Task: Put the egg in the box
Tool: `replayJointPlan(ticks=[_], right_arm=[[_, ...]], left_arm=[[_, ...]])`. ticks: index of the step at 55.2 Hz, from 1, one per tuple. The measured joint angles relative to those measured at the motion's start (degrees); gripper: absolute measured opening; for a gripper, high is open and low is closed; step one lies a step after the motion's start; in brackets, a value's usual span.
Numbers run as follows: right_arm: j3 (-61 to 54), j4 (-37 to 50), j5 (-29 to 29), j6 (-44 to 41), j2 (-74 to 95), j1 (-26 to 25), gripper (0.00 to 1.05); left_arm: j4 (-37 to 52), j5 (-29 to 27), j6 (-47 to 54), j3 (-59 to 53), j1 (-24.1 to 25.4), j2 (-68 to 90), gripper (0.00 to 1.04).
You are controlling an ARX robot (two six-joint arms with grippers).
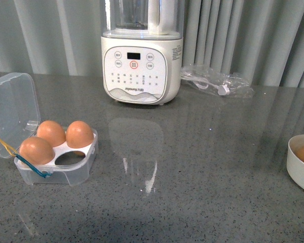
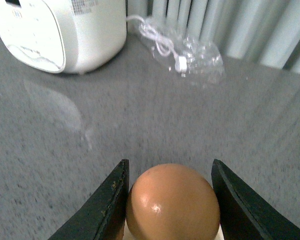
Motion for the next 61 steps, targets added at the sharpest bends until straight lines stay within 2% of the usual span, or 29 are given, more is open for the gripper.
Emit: replayJointPlan(ticks=[5,12,25,31,61], right_arm=[[3.28,0.02,1.53,3.15,-0.28,5.46,0.42],[6.36,1.57,0.92,7.65,2.45,13.73,0.42],[8.94,0.83,-9.05,10.54,8.31,22.05,0.42],[9.27,0.46,-10.45,9.94,9.79,23.69,0.42],[14.51,2.21,-8.33,8.17,19.26,26.73,0.42]], left_arm=[[0.0,0.0,0.0,0.0,0.0,0.0,0.98],[0.0,0.0,0.0,0.0,0.0,0.0,0.98],[0.0,0.0,0.0,0.0,0.0,0.0,0.98],[0.0,0.0,0.0,0.0,0.0,0.0,0.98],[0.0,0.0,0.0,0.0,0.0,0.0,0.98]])
